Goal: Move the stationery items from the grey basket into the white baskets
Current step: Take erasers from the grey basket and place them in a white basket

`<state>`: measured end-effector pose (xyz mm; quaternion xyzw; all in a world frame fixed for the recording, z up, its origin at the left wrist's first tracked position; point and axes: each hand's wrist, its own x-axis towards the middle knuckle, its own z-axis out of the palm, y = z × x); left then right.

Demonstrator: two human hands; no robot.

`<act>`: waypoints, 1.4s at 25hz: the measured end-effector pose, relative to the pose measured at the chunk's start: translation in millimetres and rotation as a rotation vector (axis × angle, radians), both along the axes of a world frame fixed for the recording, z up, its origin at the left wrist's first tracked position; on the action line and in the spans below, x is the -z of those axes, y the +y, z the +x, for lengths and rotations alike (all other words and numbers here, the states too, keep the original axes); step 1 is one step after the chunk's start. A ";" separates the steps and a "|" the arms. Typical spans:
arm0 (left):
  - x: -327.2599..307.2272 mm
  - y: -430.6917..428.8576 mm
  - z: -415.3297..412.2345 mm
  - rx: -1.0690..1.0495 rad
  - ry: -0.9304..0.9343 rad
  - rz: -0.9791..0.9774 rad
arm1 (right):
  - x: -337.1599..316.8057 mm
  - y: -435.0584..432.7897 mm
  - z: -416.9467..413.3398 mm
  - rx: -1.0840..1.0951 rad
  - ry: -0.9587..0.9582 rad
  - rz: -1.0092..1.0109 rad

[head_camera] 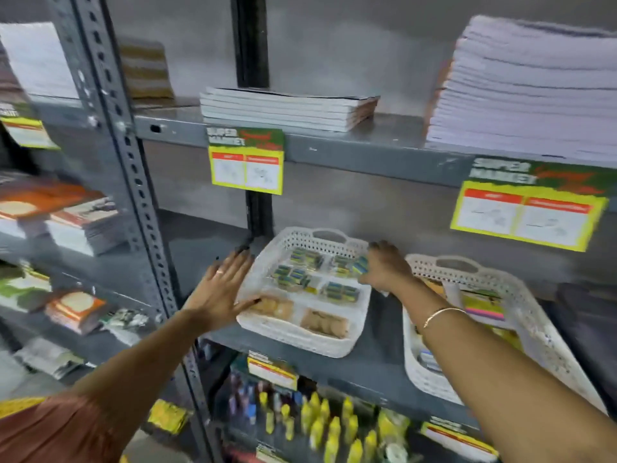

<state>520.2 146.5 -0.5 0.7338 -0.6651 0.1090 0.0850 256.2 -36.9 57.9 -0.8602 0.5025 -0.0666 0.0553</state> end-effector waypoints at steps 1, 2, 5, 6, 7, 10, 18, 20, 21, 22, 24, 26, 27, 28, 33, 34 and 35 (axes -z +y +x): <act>7.7 8.3 13.9 0.008 0.007 0.025 | 6.6 2.1 15.0 -0.009 0.024 -0.001; 15.9 14.7 25.8 0.016 0.019 0.045 | 14.3 3.5 29.0 -0.014 0.044 0.012; 39.3 19.3 49.5 0.006 0.124 0.135 | 36.1 -0.4 56.2 -0.017 0.101 0.070; 46.3 17.5 54.7 -0.003 0.164 0.175 | 42.6 -4.9 61.5 -0.019 0.121 0.090; 53.5 14.6 59.3 -0.013 0.188 0.224 | 48.1 -9.2 66.5 -0.016 0.142 0.105; 74.0 6.4 62.1 0.007 0.185 0.355 | 59.9 -23.1 75.0 -0.035 0.210 0.145; 93.4 3.8 63.4 0.098 0.135 0.290 | 74.0 -37.9 77.5 -0.094 0.309 0.258; 96.7 4.2 63.9 0.096 0.133 0.254 | 75.6 -40.8 78.8 -0.104 0.310 0.269; 98.4 4.5 64.2 0.089 0.135 0.244 | 76.3 -41.6 79.3 -0.110 0.310 0.281; 100.2 3.9 64.8 0.086 0.135 0.237 | 77.6 -43.3 79.1 -0.116 0.311 0.293; 101.8 3.4 65.4 0.086 0.133 0.229 | 78.5 -45.0 78.7 -0.131 0.321 0.305; 101.8 2.7 64.6 0.092 0.128 0.219 | 78.7 -46.6 78.0 -0.136 0.323 0.303; 101.4 3.6 64.6 0.089 0.130 0.215 | 79.6 -46.7 78.6 -0.135 0.323 0.308; 101.9 3.8 64.6 0.086 0.131 0.214 | 80.3 -47.3 78.6 -0.131 0.318 0.314; 100.9 3.7 64.6 0.089 0.107 0.192 | 78.7 -41.1 78.0 -0.102 0.316 0.306; 100.8 4.8 64.5 0.090 0.104 0.194 | 77.0 -37.8 77.6 -0.092 0.298 0.287; 101.0 5.2 64.4 0.090 0.102 0.193 | 73.5 -33.9 77.0 -0.080 0.274 0.266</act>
